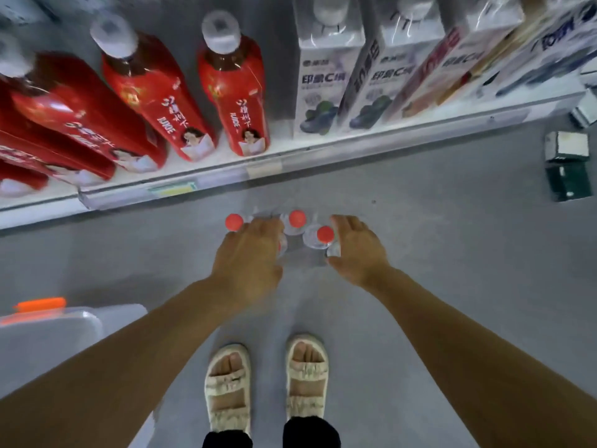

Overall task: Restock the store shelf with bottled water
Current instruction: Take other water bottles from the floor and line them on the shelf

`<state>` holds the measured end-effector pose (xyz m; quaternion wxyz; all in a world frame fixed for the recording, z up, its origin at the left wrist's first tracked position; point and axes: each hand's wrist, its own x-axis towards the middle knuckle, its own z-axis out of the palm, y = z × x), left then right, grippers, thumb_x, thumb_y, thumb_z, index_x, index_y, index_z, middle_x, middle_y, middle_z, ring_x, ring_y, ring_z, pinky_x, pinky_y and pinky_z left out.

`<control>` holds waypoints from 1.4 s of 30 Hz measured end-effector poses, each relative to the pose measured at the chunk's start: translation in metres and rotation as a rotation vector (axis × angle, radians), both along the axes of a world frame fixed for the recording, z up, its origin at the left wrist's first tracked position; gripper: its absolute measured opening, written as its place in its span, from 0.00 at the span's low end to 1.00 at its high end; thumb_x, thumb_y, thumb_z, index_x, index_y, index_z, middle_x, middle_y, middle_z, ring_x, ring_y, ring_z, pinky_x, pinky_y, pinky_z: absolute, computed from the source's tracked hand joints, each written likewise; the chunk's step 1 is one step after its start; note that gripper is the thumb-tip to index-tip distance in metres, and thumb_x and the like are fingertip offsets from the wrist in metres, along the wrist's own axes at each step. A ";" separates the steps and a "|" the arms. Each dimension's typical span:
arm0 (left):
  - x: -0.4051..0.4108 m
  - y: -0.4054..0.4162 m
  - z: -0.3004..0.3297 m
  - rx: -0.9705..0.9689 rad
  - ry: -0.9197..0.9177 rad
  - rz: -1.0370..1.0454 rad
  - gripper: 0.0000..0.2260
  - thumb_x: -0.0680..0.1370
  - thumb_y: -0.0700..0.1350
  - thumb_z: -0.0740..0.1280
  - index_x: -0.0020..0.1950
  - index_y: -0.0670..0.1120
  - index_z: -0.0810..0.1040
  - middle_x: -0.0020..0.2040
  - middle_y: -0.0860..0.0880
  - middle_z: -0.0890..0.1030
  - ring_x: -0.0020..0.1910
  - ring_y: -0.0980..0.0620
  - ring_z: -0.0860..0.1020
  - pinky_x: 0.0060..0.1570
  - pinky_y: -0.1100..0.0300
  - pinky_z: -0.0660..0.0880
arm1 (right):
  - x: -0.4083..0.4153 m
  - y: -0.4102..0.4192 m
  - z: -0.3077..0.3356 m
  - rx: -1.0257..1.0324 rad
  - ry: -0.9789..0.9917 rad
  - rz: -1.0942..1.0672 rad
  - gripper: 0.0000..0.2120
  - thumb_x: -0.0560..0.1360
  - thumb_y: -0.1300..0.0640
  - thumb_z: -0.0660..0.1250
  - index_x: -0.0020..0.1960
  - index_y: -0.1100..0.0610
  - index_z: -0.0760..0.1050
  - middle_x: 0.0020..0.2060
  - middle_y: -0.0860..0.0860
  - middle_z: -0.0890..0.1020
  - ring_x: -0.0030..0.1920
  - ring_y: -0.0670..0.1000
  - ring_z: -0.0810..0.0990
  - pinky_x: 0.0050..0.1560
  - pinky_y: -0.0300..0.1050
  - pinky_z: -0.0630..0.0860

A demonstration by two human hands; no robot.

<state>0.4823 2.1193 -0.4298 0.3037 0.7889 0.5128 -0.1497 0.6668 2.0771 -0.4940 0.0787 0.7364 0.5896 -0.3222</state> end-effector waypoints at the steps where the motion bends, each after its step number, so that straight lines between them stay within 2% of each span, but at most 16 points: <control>1: 0.001 0.002 -0.013 0.024 -0.005 0.002 0.23 0.72 0.45 0.71 0.65 0.48 0.68 0.62 0.47 0.73 0.58 0.45 0.75 0.55 0.55 0.71 | 0.002 0.005 -0.013 -0.025 0.002 0.004 0.34 0.71 0.56 0.70 0.73 0.55 0.59 0.67 0.56 0.68 0.65 0.58 0.69 0.63 0.47 0.67; 6: 0.005 0.013 -0.064 0.085 -0.030 0.038 0.24 0.72 0.47 0.72 0.66 0.47 0.69 0.63 0.47 0.74 0.57 0.46 0.75 0.58 0.54 0.72 | 0.010 0.026 -0.065 -0.133 0.113 0.020 0.40 0.67 0.55 0.76 0.73 0.54 0.60 0.66 0.56 0.70 0.63 0.58 0.72 0.63 0.49 0.70; 12: 0.018 0.028 -0.089 0.101 -0.100 0.092 0.26 0.72 0.48 0.72 0.68 0.49 0.68 0.65 0.49 0.73 0.60 0.49 0.73 0.62 0.56 0.68 | 0.023 0.040 -0.094 -0.065 0.182 0.076 0.30 0.68 0.53 0.75 0.68 0.53 0.70 0.62 0.53 0.77 0.61 0.54 0.75 0.62 0.44 0.68; 15: 0.027 0.038 -0.095 0.116 -0.108 0.084 0.27 0.72 0.47 0.72 0.69 0.49 0.67 0.67 0.49 0.72 0.61 0.49 0.73 0.63 0.56 0.68 | 0.037 0.046 -0.095 -0.010 0.341 -0.095 0.26 0.69 0.57 0.75 0.64 0.54 0.73 0.60 0.51 0.79 0.60 0.52 0.76 0.63 0.44 0.69; 19: 0.036 0.052 -0.104 0.097 -0.146 0.099 0.24 0.75 0.47 0.69 0.70 0.48 0.66 0.68 0.48 0.71 0.65 0.48 0.70 0.65 0.56 0.65 | 0.058 0.054 -0.115 -0.002 0.636 -0.432 0.22 0.70 0.62 0.73 0.62 0.53 0.74 0.57 0.52 0.80 0.59 0.53 0.77 0.63 0.50 0.72; 21: 0.040 0.057 -0.111 0.098 -0.176 0.112 0.24 0.75 0.47 0.69 0.69 0.47 0.66 0.67 0.48 0.71 0.65 0.48 0.70 0.63 0.57 0.66 | 0.063 0.059 -0.126 0.002 0.772 -0.551 0.21 0.71 0.64 0.72 0.62 0.54 0.74 0.55 0.51 0.80 0.57 0.52 0.78 0.59 0.45 0.74; 23: 0.043 0.059 -0.118 0.091 -0.194 0.120 0.24 0.75 0.47 0.69 0.69 0.47 0.67 0.66 0.48 0.72 0.64 0.49 0.71 0.61 0.59 0.66 | 0.066 0.063 -0.134 0.038 0.819 -0.583 0.20 0.71 0.66 0.72 0.61 0.57 0.73 0.51 0.50 0.80 0.51 0.47 0.80 0.50 0.35 0.75; 25: 0.045 0.060 -0.123 0.087 -0.209 0.138 0.24 0.75 0.47 0.69 0.69 0.48 0.67 0.66 0.48 0.72 0.63 0.50 0.72 0.59 0.61 0.66 | 0.066 0.067 -0.141 0.107 0.833 -0.620 0.17 0.71 0.66 0.71 0.59 0.60 0.74 0.47 0.50 0.80 0.46 0.44 0.79 0.45 0.31 0.75; 29: 0.045 0.062 -0.125 0.077 -0.261 0.172 0.21 0.76 0.47 0.67 0.68 0.48 0.67 0.67 0.49 0.71 0.65 0.51 0.70 0.58 0.63 0.64 | 0.068 0.069 -0.146 0.187 0.824 -0.714 0.15 0.73 0.62 0.71 0.58 0.62 0.75 0.49 0.54 0.81 0.49 0.51 0.80 0.51 0.41 0.76; 32: 0.046 0.064 -0.114 0.072 -0.277 0.187 0.22 0.76 0.46 0.68 0.68 0.48 0.67 0.67 0.49 0.71 0.65 0.51 0.70 0.58 0.62 0.64 | 0.078 0.069 -0.125 0.246 0.814 -0.749 0.13 0.74 0.60 0.69 0.57 0.63 0.74 0.48 0.54 0.80 0.46 0.48 0.80 0.45 0.37 0.76; 35: 0.047 0.064 -0.093 0.051 -0.305 0.209 0.21 0.75 0.46 0.68 0.67 0.48 0.68 0.66 0.49 0.72 0.64 0.51 0.71 0.58 0.61 0.66 | 0.096 0.068 -0.086 0.324 0.862 -0.817 0.12 0.76 0.60 0.67 0.57 0.64 0.75 0.49 0.56 0.81 0.50 0.53 0.81 0.52 0.47 0.77; 37: 0.052 0.064 -0.072 0.029 -0.339 0.231 0.20 0.75 0.45 0.69 0.66 0.47 0.69 0.65 0.49 0.73 0.63 0.51 0.72 0.57 0.61 0.67 | 0.107 0.066 -0.049 0.334 0.906 -0.854 0.10 0.78 0.58 0.64 0.57 0.61 0.75 0.49 0.54 0.82 0.50 0.52 0.82 0.49 0.46 0.77; 40: 0.061 0.064 -0.029 -0.028 -0.368 0.240 0.20 0.75 0.44 0.69 0.65 0.47 0.70 0.63 0.49 0.74 0.62 0.51 0.72 0.57 0.62 0.66 | 0.120 0.063 0.012 0.330 1.039 -0.866 0.06 0.79 0.57 0.60 0.52 0.56 0.75 0.44 0.49 0.83 0.44 0.47 0.82 0.45 0.43 0.78; 42: 0.069 0.066 0.007 -0.095 -0.410 0.269 0.19 0.74 0.44 0.71 0.63 0.47 0.71 0.60 0.51 0.74 0.61 0.52 0.72 0.56 0.62 0.67 | 0.124 0.062 0.059 0.329 1.098 -0.876 0.10 0.79 0.55 0.60 0.56 0.59 0.74 0.46 0.51 0.82 0.47 0.50 0.82 0.49 0.47 0.77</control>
